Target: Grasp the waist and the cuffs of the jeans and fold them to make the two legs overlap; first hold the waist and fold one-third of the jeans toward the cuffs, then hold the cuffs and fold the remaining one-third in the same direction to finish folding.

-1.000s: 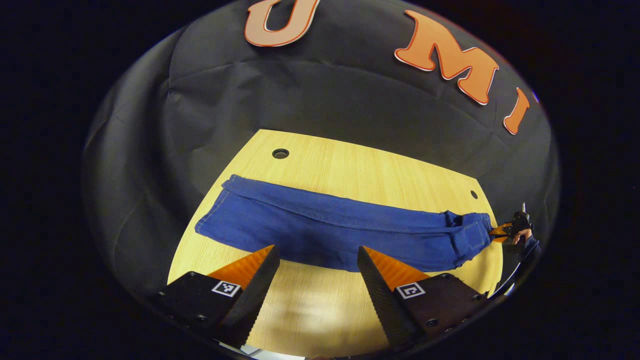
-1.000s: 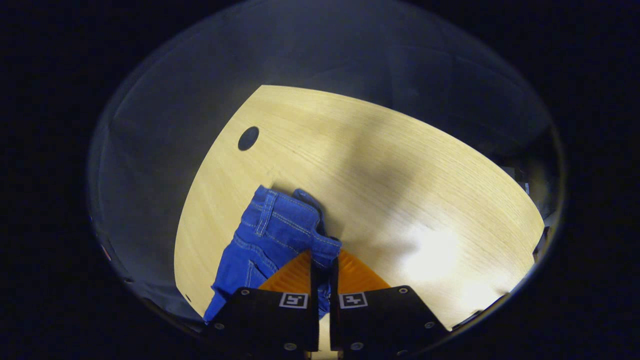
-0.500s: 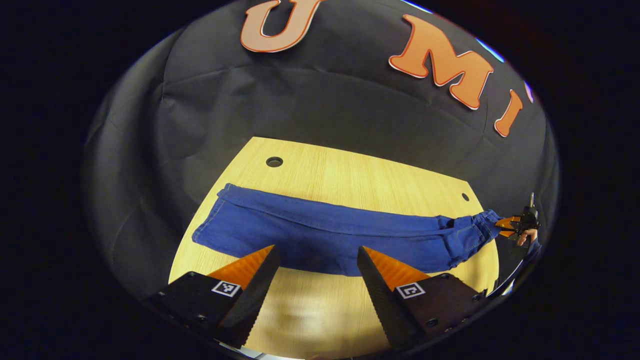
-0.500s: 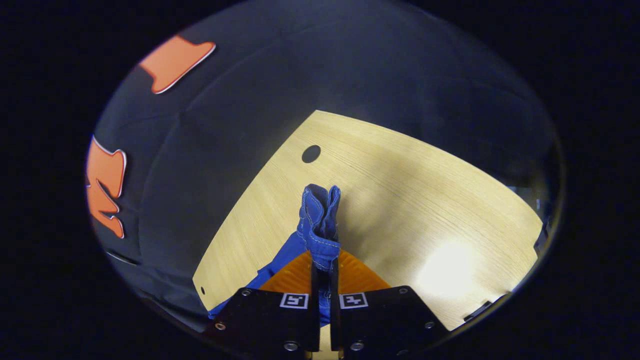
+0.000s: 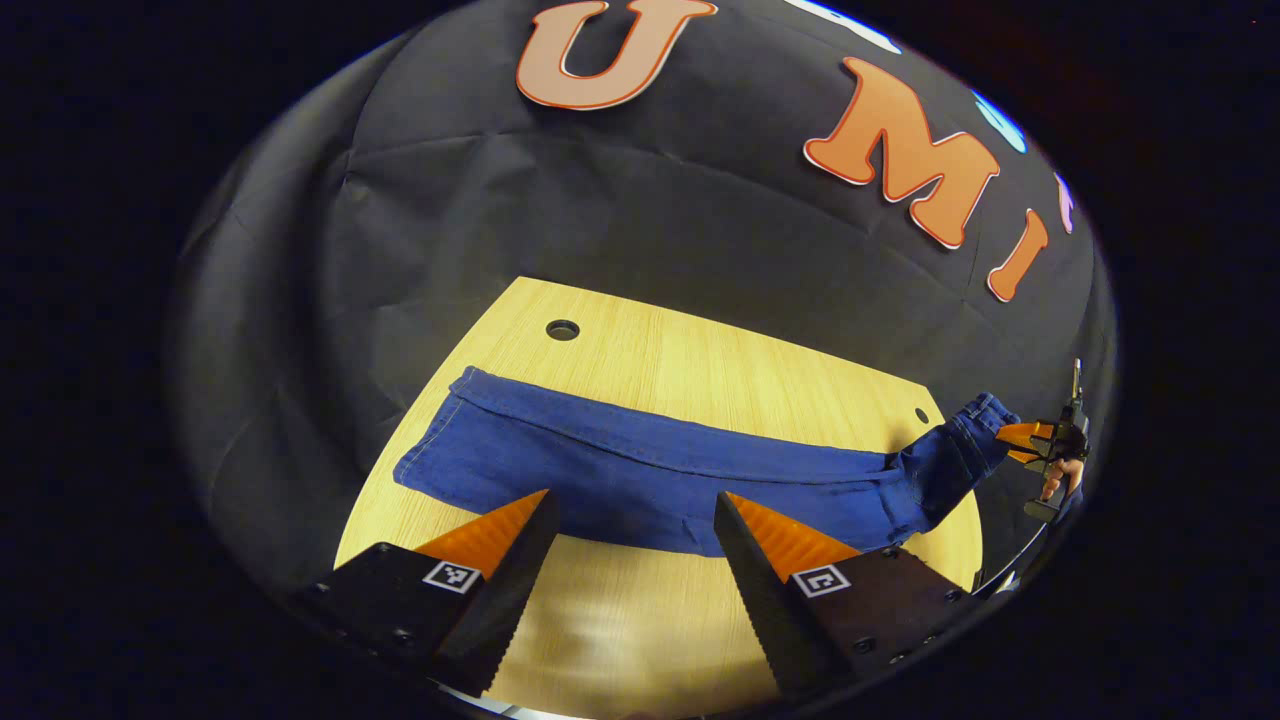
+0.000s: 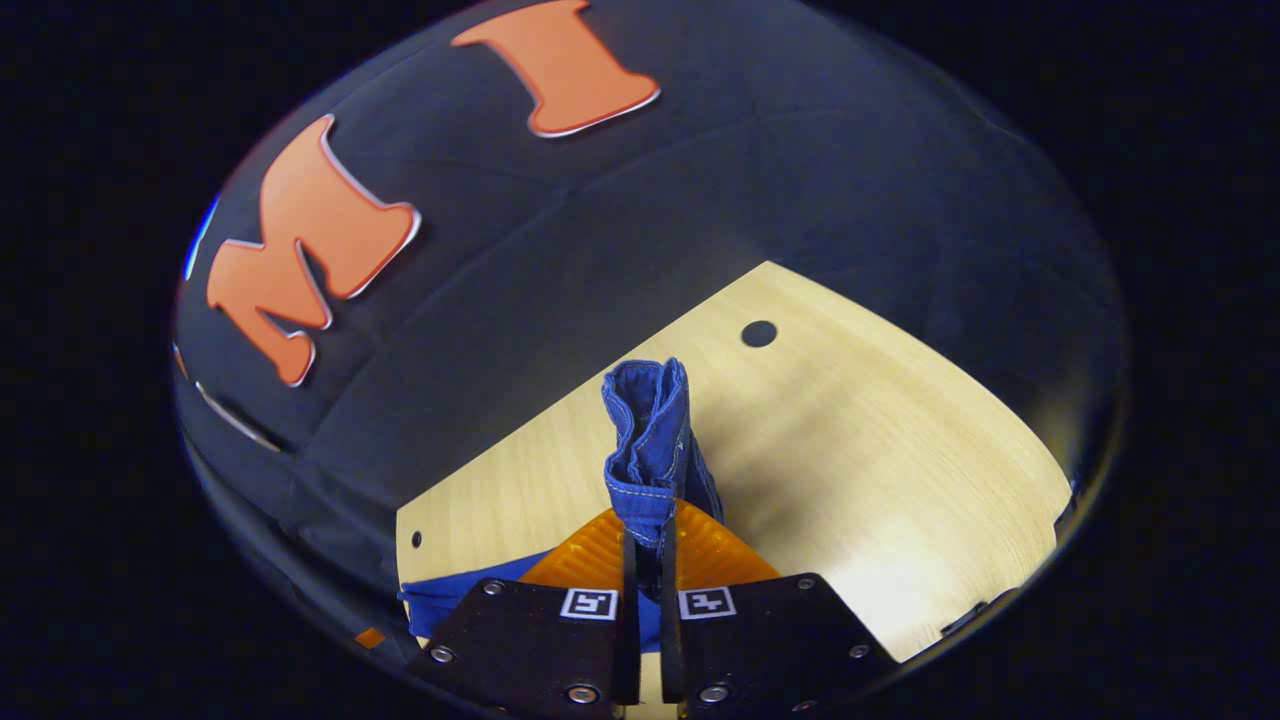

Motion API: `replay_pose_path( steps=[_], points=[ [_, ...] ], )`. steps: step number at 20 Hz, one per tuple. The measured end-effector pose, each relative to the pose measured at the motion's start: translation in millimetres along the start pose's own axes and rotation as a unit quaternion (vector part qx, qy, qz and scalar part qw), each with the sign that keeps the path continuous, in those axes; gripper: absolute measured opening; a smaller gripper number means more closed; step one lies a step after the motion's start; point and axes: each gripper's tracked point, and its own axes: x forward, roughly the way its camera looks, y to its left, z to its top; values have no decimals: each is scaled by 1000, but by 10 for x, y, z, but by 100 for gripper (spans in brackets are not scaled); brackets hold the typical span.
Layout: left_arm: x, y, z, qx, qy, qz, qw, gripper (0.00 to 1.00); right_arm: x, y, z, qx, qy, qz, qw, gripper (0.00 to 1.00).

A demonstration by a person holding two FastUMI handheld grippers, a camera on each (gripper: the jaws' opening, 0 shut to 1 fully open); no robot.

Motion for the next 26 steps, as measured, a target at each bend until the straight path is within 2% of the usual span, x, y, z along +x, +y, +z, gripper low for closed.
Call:
replay_pose_path(
  steps=[4,10,12,16,18,19,20,21,23,24,25,26],
  points=[
    [-38,184,-8,-16,-7,3,1000,97,-103,579,-260,-38,15,33,999,8],
    [-88,436,-49,-36,-13,7,999,97,11,1164,-736,-94,35,45,994,8],
    [-99,525,-56,-40,-13,10,999,97,32,1293,-874,-110,36,46,992,8],
    [-97,693,-81,-49,-12,11,999,97,234,1422,-1215,-126,39,18,991,8],
    [-75,786,-87,-53,-10,9,999,97,346,1419,-1434,-127,64,7,990,8],
    [-60,827,-81,-53,-9,11,999,97,359,1483,-1595,-114,89,20,989,8],
    [-64,869,-89,-52,-7,10,999,97,380,1565,-1756,-100,114,30,988,18],
    [-55,915,-79,-52,-7,11,999,97,360,1668,-1838,-90,121,40,988,24],
    [-28,992,-82,-57,-5,8,998,97,407,1770,-1842,-85,111,49,989,68],
    [-20,1027,-84,-62,-4,3,998,97,379,1744,-1853,-84,108,47,989,66],
    [15,1057,-97,-68,-1,0,998,97,352,1756,-1854,-82,107,47,990,78],
    [52,1104,-125,-74,4,-3,997,97,340,1814,-1838,-79,105,47,990,84]
  ],
)
